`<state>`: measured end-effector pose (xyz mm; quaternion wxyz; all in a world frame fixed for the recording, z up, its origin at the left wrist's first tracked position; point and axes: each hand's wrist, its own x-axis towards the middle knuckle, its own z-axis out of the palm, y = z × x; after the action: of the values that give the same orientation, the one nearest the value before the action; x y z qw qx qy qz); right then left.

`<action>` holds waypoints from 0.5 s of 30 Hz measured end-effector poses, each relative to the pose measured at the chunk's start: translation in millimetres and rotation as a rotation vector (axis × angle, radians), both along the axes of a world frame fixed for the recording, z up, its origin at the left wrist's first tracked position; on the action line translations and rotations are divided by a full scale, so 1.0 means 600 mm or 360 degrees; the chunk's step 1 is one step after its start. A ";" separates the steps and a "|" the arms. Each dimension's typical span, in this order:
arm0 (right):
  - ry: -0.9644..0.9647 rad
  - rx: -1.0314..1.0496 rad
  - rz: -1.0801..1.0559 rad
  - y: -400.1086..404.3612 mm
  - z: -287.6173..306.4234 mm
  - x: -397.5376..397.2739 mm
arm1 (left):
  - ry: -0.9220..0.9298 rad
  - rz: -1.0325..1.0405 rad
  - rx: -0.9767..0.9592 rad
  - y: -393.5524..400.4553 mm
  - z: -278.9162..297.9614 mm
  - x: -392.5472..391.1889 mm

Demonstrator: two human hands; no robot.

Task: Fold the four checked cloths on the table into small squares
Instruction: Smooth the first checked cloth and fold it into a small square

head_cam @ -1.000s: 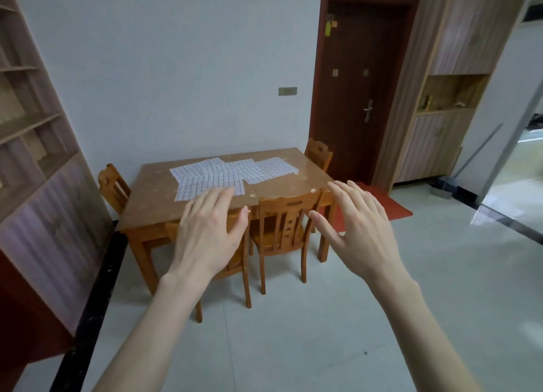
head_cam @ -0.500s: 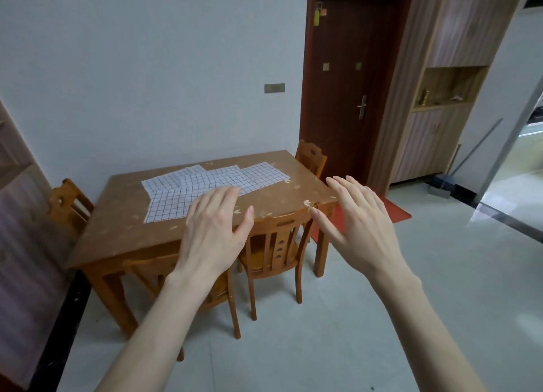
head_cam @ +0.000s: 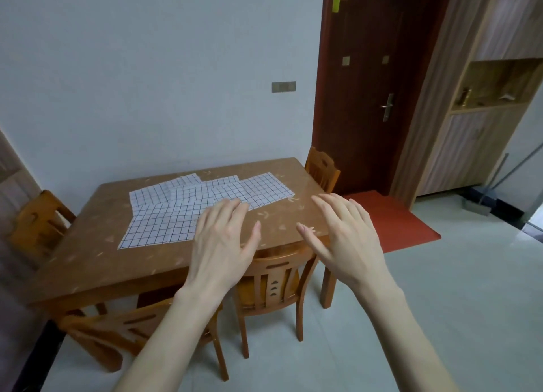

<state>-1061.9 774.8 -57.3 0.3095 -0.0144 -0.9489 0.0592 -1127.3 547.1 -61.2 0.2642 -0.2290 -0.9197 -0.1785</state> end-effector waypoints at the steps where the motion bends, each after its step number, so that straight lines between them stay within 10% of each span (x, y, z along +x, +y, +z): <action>1: 0.0008 -0.0015 0.0018 0.008 -0.006 -0.020 | 0.0000 -0.0001 -0.0007 0.015 -0.003 -0.018; 15: -0.0032 0.0023 0.0095 0.143 -0.064 -0.359 | -0.0095 0.0092 0.0061 0.130 -0.078 -0.348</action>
<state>-1277.4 860.6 -95.9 0.2982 0.0156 -0.9524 0.0615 -1336.0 625.0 -108.1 0.2460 -0.1918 -0.9298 -0.1952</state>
